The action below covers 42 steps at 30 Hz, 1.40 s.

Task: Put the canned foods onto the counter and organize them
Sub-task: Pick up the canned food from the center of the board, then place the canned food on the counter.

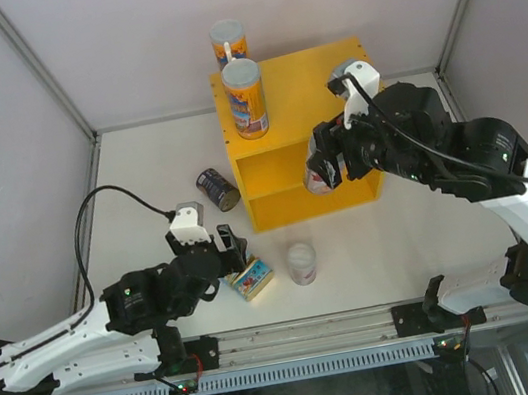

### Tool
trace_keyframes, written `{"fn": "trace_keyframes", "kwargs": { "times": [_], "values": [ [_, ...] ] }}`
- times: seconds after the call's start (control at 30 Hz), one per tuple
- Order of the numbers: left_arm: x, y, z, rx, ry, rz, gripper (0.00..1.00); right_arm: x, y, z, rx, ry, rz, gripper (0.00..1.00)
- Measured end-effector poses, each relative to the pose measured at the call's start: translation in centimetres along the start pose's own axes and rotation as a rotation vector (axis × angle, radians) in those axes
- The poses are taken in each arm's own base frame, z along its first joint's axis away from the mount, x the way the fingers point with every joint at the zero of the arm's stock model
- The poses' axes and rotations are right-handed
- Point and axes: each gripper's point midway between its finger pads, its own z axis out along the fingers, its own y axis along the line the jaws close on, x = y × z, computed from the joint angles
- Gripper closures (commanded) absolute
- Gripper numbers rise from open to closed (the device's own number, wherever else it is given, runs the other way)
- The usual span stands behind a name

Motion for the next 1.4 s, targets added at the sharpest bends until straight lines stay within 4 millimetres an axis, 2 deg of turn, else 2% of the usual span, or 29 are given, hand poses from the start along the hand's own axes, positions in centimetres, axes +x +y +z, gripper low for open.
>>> {"fn": "trace_keyframes", "kwargs": {
  "times": [0.17,0.5,0.7,1.17,1.4],
  "values": [
    [0.0,0.0,0.2,-0.013,-0.001,0.010,0.16,-1.1,0.0,0.9,0.021,0.004,-0.004,0.87],
    [-0.3,0.4,0.1,-0.025,-0.018,0.015,0.17,-4.6,-1.4,0.2,0.065,-0.061,0.021,0.88],
    [-0.7,0.6,-0.2,-0.017,-0.029,0.007,0.18,-5.5,-2.2,0.5,0.089,-0.079,0.030,0.88],
    [-1.3,1.1,-0.5,-0.027,-0.050,0.002,0.19,-6.0,-3.7,4.0,0.136,-0.054,0.013,0.89],
    [-1.4,1.1,-0.6,-0.028,-0.052,0.002,0.20,-6.7,-5.5,6.2,0.163,-0.057,0.032,0.89]
  ]
}}
